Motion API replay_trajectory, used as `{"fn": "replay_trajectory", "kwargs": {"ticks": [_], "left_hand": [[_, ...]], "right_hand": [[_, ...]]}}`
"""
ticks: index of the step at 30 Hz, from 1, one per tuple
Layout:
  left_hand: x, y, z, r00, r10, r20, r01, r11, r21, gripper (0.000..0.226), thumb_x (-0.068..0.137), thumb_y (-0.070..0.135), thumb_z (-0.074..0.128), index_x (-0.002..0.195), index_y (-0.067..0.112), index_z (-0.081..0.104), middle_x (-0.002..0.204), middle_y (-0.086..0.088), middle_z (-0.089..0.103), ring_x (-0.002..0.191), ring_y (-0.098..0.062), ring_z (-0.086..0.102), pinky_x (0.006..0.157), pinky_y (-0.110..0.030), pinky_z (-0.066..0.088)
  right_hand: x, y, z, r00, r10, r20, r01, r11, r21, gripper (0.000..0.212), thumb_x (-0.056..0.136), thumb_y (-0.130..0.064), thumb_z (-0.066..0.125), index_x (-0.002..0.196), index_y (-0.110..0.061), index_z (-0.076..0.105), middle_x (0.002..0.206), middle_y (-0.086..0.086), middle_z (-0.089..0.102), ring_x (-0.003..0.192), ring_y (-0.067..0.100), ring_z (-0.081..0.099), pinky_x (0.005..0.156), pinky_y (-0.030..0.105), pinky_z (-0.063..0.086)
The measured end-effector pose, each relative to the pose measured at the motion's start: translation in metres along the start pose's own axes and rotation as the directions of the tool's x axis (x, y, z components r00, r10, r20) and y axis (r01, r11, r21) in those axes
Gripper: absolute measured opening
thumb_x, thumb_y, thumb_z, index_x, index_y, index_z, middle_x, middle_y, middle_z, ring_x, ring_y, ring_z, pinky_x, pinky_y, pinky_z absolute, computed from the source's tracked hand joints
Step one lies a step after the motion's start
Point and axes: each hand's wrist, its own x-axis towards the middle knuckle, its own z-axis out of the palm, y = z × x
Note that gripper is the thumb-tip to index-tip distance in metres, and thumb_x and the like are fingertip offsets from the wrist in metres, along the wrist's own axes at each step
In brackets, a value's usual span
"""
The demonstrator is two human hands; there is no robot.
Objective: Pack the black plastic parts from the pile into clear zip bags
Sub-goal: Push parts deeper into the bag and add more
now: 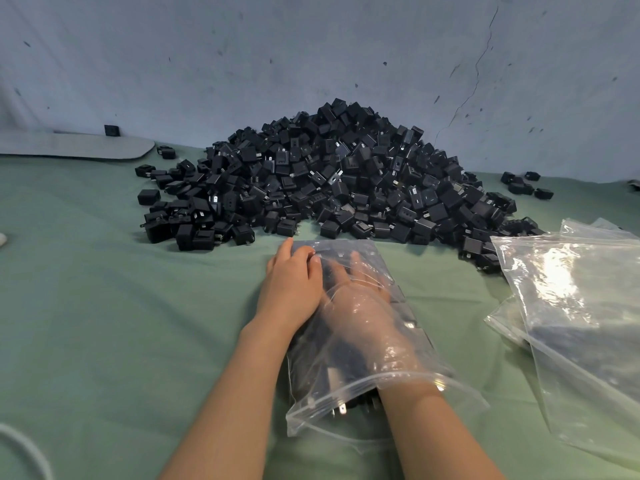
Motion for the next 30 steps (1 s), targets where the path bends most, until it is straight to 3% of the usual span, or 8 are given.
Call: {"fn": "replay_trajectory", "kwargs": {"ticks": [2, 5, 8, 11, 16, 19, 22, 30], "left_hand": [[0.001, -0.001, 0.002, 1.0, 0.011, -0.001, -0.011, 1.0, 0.001, 0.039, 0.1, 0.03, 0.035, 0.133, 0.016, 0.051, 0.154, -0.009, 0.025, 0.141, -0.027, 0.021, 0.113, -0.037, 0.02], [0.002, -0.003, 0.005, 0.999, 0.039, 0.02, -0.04, 0.999, 0.025, 0.041, 0.101, 0.033, 0.031, 0.135, 0.019, 0.05, 0.154, -0.006, 0.027, 0.142, -0.027, 0.018, 0.115, -0.038, 0.014], [0.003, -0.004, 0.005, 0.997, 0.065, 0.035, -0.066, 0.997, 0.042, 0.042, 0.102, 0.035, 0.027, 0.133, 0.021, 0.052, 0.152, -0.002, 0.033, 0.141, -0.027, 0.021, 0.116, -0.037, 0.012], [0.003, -0.003, 0.004, 0.997, 0.061, 0.046, -0.063, 0.996, 0.056, 0.044, 0.102, 0.036, 0.025, 0.135, 0.021, 0.05, 0.153, -0.001, 0.031, 0.143, -0.025, 0.017, 0.116, -0.034, 0.009], [-0.001, -0.001, 0.003, 0.998, 0.023, 0.056, -0.028, 0.995, 0.096, 0.047, 0.101, 0.041, 0.023, 0.138, 0.024, 0.047, 0.155, 0.005, 0.027, 0.143, -0.025, 0.015, 0.116, -0.04, 0.016], [-0.002, 0.0, 0.002, 0.998, 0.017, 0.056, -0.022, 0.996, 0.091, 0.047, 0.101, 0.042, 0.022, 0.139, 0.024, 0.046, 0.155, 0.005, 0.027, 0.143, -0.025, 0.014, 0.115, -0.04, 0.016], [-0.001, 0.0, 0.002, 0.998, 0.027, 0.054, -0.031, 0.996, 0.078, 0.047, 0.102, 0.041, 0.023, 0.138, 0.024, 0.046, 0.154, 0.004, 0.028, 0.143, -0.025, 0.015, 0.116, -0.038, 0.014], [0.0, 0.0, 0.004, 0.998, 0.038, 0.058, -0.043, 0.996, 0.077, 0.046, 0.101, 0.04, 0.024, 0.139, 0.022, 0.045, 0.154, 0.003, 0.029, 0.143, -0.024, 0.014, 0.117, -0.036, 0.012]], "right_hand": [[0.0, 0.001, -0.001, 1.0, 0.021, -0.003, -0.021, 0.998, 0.052, 0.066, 0.097, -0.058, 0.032, 0.152, -0.035, 0.004, 0.162, -0.006, 0.002, 0.148, 0.02, -0.006, 0.118, 0.053, 0.005], [0.0, 0.001, -0.005, 0.998, 0.052, 0.02, -0.053, 0.997, 0.055, 0.065, 0.097, -0.057, 0.03, 0.152, -0.034, 0.005, 0.162, -0.002, -0.006, 0.148, 0.021, 0.006, 0.119, 0.051, 0.007], [0.002, 0.0, -0.006, 0.997, 0.07, 0.036, -0.072, 0.996, 0.061, 0.066, 0.097, -0.058, 0.03, 0.152, -0.035, 0.004, 0.16, -0.002, -0.015, 0.148, 0.023, 0.007, 0.117, 0.051, 0.004], [0.005, -0.001, -0.005, 0.996, 0.08, 0.05, -0.083, 0.995, 0.052, 0.069, 0.095, -0.057, 0.036, 0.152, -0.036, 0.003, 0.16, -0.002, -0.015, 0.148, 0.023, 0.003, 0.116, 0.052, 0.0], [0.008, 0.0, 0.001, 0.995, 0.091, 0.034, -0.093, 0.993, 0.073, 0.068, 0.095, -0.057, 0.035, 0.151, -0.038, 0.001, 0.161, 0.003, -0.007, 0.148, 0.026, 0.003, 0.116, 0.053, -0.001], [0.011, -0.001, 0.001, 0.993, 0.101, 0.06, -0.105, 0.993, 0.058, 0.077, 0.093, -0.057, 0.045, 0.15, -0.038, -0.003, 0.16, 0.001, -0.014, 0.148, 0.026, -0.005, 0.115, 0.054, -0.003], [0.012, 0.0, -0.001, 0.992, 0.11, 0.065, -0.114, 0.991, 0.066, 0.072, 0.094, -0.057, 0.041, 0.15, -0.04, -0.001, 0.16, -0.001, -0.016, 0.148, 0.027, 0.0, 0.116, 0.053, -0.001], [0.014, 0.003, 0.01, 0.998, 0.053, -0.044, -0.054, 0.999, -0.005, 0.069, 0.096, -0.055, 0.037, 0.152, -0.035, 0.003, 0.16, 0.0, -0.015, 0.147, 0.024, -0.012, 0.116, 0.052, -0.004]]}}
